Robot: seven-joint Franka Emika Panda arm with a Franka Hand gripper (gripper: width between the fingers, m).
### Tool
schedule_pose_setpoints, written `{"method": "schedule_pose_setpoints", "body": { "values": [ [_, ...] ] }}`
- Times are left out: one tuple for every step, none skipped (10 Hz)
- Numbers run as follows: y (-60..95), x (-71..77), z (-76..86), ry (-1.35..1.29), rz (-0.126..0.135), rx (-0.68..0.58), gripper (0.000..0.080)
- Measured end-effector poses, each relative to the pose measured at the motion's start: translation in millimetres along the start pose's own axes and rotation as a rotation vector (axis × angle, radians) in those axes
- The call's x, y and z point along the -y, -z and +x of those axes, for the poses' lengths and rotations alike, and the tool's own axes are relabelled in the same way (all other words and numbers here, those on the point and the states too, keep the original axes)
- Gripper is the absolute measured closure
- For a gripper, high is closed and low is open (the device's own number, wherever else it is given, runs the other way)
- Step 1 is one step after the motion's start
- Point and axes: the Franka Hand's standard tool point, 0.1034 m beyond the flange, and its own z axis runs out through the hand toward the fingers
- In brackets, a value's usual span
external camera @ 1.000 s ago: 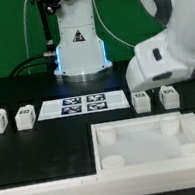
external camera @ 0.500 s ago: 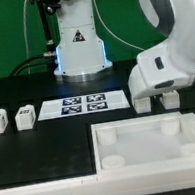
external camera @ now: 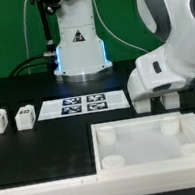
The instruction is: Assemble one leg
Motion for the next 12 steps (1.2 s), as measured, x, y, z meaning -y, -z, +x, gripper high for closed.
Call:
{"method": "schedule_pose_setpoints", "body": {
  "values": [
    [-0.3, 0.0, 0.0, 0.0, 0.0, 0.001, 0.0426],
    [-0.7, 0.0, 0.0, 0.0, 0.0, 0.002, 0.0426],
    [-0.6, 0.0, 0.1, 0.0, 0.0, 0.002, 0.0511],
    [-0.6, 0.0, 0.1, 0.0, 0.0, 0.002, 0.0511],
    [-0.6, 0.0, 0.1, 0.0, 0.0, 0.002, 0.0511],
    [-0.6, 0.0, 0.1, 0.0, 0.0, 0.002, 0.0511],
    [-0.6, 0.0, 0.1, 0.0, 0.0, 0.002, 0.0511],
    [-0.6, 0.0, 0.1, 0.0, 0.0, 0.002, 0.0511],
    [-0.6, 0.0, 0.1, 0.0, 0.0, 0.002, 0.0511],
    [4.0, -1.9, -1.6, 0.01, 0.001, 0.008, 0.0509],
    [22.4, -6.5, -4.7, 0.02, 0.004, -0.003, 0.0509],
    [42.6, -10.0, -11.0, 0.035, 0.002, -0.028, 0.0509]
  ]
}}
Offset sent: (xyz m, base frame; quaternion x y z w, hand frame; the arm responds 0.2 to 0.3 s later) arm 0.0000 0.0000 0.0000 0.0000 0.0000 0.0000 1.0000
